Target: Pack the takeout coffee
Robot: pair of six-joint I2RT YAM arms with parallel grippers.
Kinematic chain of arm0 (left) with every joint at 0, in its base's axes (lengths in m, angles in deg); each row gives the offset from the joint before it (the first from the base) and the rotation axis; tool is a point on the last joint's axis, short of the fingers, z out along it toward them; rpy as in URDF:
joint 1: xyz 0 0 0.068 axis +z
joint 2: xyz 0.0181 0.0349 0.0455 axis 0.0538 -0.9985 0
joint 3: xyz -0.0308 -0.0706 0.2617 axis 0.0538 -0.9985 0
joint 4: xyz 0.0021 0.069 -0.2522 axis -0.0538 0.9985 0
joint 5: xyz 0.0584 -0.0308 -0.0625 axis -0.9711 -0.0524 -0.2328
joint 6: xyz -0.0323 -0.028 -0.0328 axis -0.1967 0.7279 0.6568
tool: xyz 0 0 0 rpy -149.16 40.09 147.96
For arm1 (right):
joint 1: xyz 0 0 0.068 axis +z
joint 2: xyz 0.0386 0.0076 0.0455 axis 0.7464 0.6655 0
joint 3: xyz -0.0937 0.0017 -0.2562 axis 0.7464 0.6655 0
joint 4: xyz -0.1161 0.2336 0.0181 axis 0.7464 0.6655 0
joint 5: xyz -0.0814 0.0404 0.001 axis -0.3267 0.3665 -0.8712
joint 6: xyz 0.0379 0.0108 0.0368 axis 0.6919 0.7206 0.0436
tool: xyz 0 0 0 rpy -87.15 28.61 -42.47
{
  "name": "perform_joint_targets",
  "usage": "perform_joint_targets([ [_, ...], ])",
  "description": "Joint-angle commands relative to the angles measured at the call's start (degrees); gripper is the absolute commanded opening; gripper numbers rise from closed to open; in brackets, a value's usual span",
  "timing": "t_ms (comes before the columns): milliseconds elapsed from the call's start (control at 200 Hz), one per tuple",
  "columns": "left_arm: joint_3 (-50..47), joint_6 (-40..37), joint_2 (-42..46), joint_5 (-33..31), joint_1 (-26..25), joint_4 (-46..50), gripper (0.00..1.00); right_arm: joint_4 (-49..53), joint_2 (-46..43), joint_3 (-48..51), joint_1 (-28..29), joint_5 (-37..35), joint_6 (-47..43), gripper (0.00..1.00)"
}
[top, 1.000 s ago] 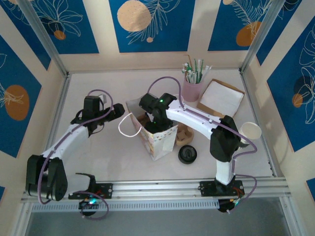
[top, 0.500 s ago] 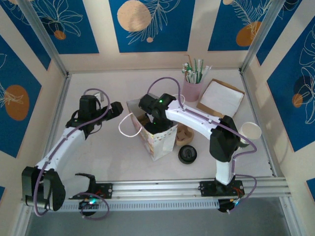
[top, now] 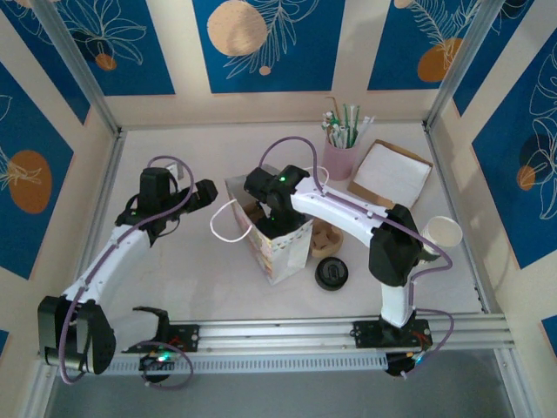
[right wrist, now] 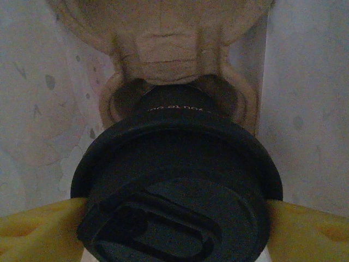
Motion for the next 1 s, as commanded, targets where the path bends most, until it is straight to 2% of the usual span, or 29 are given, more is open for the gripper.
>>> perform_joint_targets([
  [0, 1.7, -1.2, 0.5, 0.6, 0.4, 0.8, 1.0, 3.0, 1.0, -1.3, 0.5, -1.2, 0.7, 0.85],
  [440, 1.0, -0.9, 0.3, 0.7, 0.4, 0.0, 1.0, 4.9, 0.7, -3.3, 1.1, -2.1, 1.2, 0.9],
  [765, 0.7, -0.8, 0.5, 0.7, 0.4, 0.0, 1.0, 6.2, 0.4, -4.6, 1.7, -3.0, 1.6, 1.0],
  [995, 0.6, -0.7, 0.5, 0.8, 0.4, -0.3, 1.0, 7.1, -0.6, -5.5, 2.0, -3.6, 1.9, 0.99],
])
